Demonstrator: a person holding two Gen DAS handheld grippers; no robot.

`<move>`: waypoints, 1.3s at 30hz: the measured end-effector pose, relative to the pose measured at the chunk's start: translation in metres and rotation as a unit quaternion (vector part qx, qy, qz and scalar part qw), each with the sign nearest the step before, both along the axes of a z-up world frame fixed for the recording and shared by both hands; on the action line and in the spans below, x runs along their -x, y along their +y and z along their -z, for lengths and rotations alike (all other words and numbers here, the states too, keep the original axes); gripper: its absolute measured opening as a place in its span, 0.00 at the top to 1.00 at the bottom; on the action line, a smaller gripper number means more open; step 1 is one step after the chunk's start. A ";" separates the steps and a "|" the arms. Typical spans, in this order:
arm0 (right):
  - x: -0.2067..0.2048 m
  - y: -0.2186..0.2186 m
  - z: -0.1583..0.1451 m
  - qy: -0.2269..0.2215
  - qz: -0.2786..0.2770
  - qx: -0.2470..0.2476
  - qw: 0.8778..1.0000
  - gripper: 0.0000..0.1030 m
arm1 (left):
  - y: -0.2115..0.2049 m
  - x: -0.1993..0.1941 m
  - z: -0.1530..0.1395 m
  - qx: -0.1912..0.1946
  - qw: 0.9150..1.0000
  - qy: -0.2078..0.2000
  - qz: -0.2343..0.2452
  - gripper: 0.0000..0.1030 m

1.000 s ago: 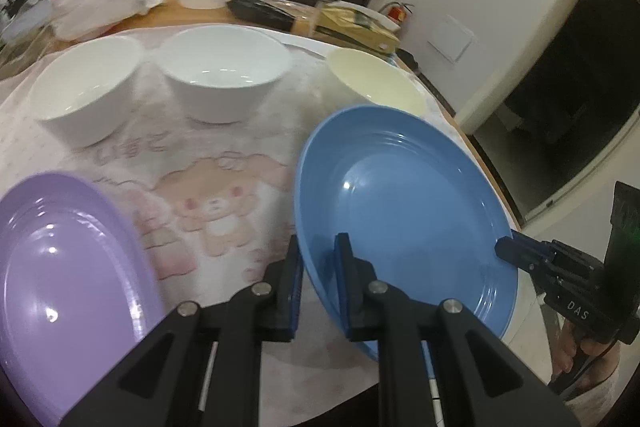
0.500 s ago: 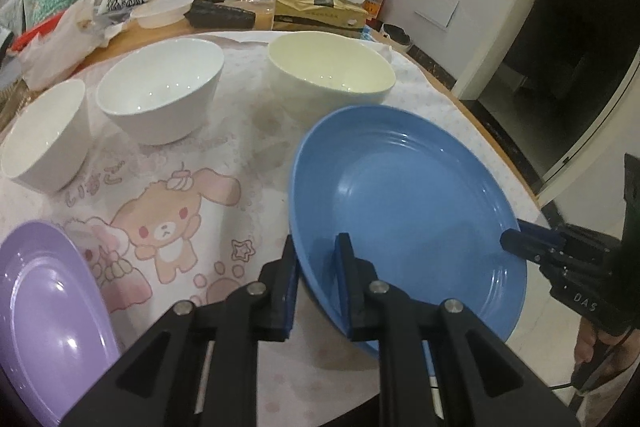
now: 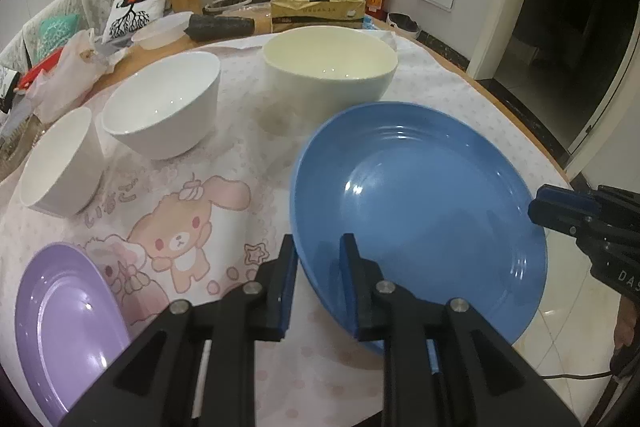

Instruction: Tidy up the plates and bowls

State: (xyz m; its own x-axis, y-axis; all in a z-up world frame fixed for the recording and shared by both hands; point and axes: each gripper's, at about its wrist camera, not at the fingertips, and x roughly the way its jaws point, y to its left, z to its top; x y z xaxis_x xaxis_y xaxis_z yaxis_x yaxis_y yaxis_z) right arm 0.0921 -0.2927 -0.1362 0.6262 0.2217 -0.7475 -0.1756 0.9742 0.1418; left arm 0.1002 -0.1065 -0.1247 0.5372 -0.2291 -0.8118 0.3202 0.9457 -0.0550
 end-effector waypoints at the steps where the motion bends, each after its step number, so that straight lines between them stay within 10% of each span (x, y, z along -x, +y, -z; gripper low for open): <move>1: 0.000 0.001 0.000 0.000 -0.001 -0.001 1.000 0.83 | 0.001 0.000 0.000 0.001 1.000 0.001 -0.001 0.82; 7: -0.001 0.005 -0.003 -0.004 -0.008 -0.003 1.000 0.68 | 0.013 0.001 -0.009 0.028 1.000 0.000 -0.006 0.72; 15: 0.009 0.063 -0.035 -0.057 -0.113 -0.001 0.992 0.17 | 0.082 0.017 -0.050 0.083 0.994 -0.032 -0.058 0.60; 24: 0.013 0.171 -0.048 -0.083 -0.241 -0.003 0.967 0.12 | 0.205 0.056 -0.068 0.085 0.977 -0.062 -0.184 0.54; 39: -0.022 0.277 0.012 0.024 -0.268 0.008 0.963 0.28 | 0.303 0.078 0.025 0.119 0.951 0.019 -0.286 0.56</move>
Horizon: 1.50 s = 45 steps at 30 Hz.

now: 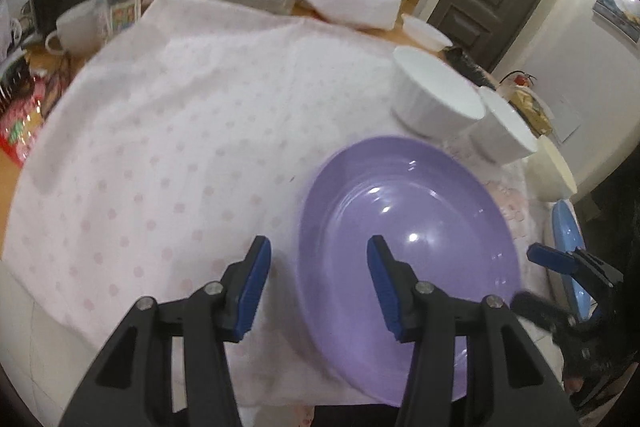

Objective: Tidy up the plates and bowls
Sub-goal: 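Grasp the purple plate rim with the right gripper, then carry the purple plate onto the blue plate and open the right gripper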

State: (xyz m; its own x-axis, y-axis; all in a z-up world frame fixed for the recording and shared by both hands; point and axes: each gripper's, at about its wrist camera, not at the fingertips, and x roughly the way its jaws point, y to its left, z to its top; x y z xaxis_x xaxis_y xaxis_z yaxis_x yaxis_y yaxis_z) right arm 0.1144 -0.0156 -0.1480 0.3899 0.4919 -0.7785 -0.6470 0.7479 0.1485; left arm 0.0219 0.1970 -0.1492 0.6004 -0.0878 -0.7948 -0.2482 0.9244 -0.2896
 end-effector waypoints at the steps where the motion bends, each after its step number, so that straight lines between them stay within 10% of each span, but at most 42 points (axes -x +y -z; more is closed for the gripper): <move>1: -0.003 0.002 0.004 0.004 0.004 0.005 1.000 0.30 | 0.001 -0.001 0.003 0.002 1.000 0.002 0.000 0.58; 14: -0.013 0.003 0.018 0.029 0.008 0.016 0.999 0.71 | 0.001 -0.004 0.004 -0.005 1.000 0.001 0.003 0.90; 45: 0.000 -0.085 -0.020 -0.013 0.063 -0.016 0.998 0.69 | -0.092 -0.017 -0.053 -0.041 0.994 -0.039 0.088 0.90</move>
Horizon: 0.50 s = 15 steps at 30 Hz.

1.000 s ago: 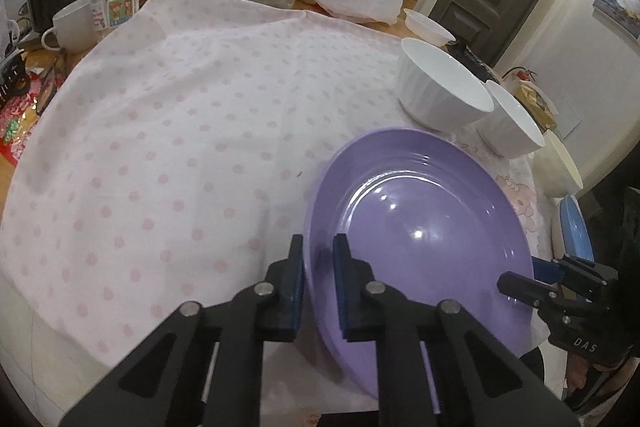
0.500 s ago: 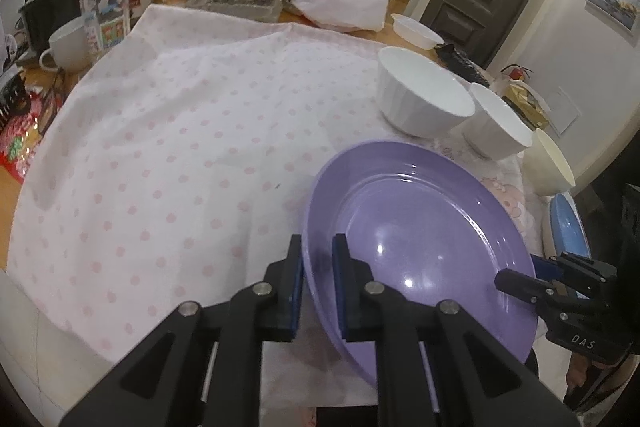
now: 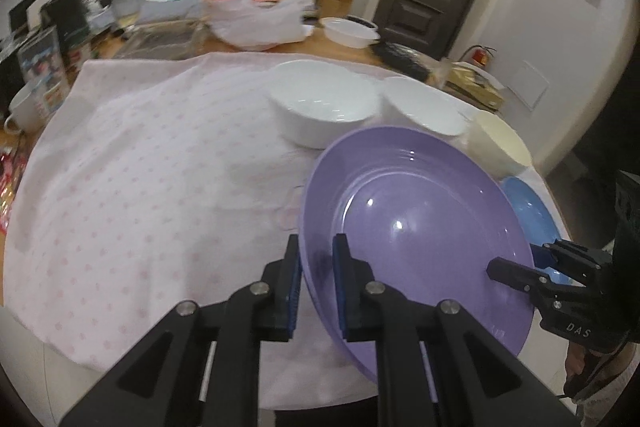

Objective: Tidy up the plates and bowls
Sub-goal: 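Carry the purple plate onto the blue plate and open the right gripper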

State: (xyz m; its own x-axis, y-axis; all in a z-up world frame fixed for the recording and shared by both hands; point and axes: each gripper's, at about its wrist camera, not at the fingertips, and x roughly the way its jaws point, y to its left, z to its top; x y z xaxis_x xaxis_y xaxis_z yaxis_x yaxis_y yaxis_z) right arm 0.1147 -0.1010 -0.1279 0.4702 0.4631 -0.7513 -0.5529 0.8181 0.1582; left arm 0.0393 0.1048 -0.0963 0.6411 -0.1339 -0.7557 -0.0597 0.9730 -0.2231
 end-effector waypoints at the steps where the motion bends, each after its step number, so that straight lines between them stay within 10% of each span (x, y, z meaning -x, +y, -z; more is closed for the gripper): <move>1: 0.000 -0.006 -0.001 -0.001 0.005 -0.002 1.000 0.69 | -0.007 -0.001 -0.002 -0.003 1.000 -0.001 0.006 0.89; 15: 0.004 -0.104 -0.015 -0.023 0.079 -0.017 0.996 0.69 | -0.110 -0.027 -0.013 -0.021 0.995 0.000 0.094 0.88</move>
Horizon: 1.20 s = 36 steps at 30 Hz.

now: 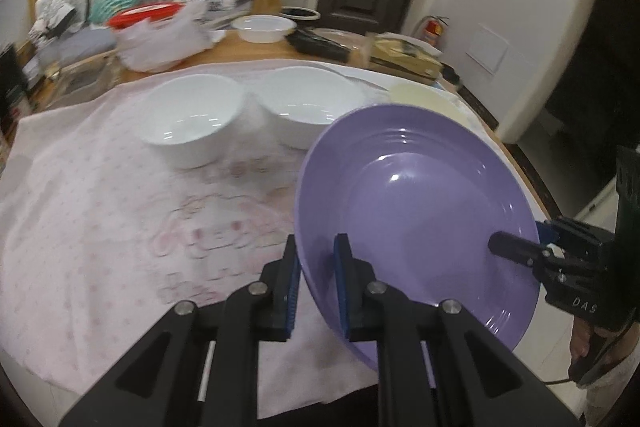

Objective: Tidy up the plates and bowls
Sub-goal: 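Carry the purple plate onto the blue plate and open the right gripper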

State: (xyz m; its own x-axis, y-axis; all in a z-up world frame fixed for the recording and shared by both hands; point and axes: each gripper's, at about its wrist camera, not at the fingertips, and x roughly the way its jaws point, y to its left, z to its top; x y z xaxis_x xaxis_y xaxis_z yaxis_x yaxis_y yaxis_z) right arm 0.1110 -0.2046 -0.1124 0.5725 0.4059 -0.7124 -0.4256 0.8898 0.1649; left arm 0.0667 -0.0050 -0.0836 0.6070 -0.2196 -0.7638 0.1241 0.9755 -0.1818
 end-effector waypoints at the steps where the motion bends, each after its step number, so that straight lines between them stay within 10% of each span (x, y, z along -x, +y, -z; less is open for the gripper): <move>1: 0.000 -0.009 0.000 -0.001 0.008 0.000 1.000 0.69 | -0.007 -0.002 0.001 -0.002 1.000 0.001 0.006 0.88; 18: -0.002 -0.097 0.018 0.023 0.084 0.006 0.996 0.68 | -0.100 -0.023 0.018 -0.033 0.994 0.028 0.097 0.87; 36: -0.004 -0.088 0.027 0.028 0.082 0.050 0.995 0.66 | -0.104 -0.025 0.029 -0.081 0.991 0.025 0.100 0.84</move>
State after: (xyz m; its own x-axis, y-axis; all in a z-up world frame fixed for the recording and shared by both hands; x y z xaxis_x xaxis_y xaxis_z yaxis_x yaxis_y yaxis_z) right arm 0.1150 -0.2925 -0.1398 0.5828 0.2356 -0.7777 -0.2666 0.9595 0.0909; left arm 0.0921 -0.1090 -0.1122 0.5249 -0.2037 -0.8264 0.3127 0.9492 -0.0354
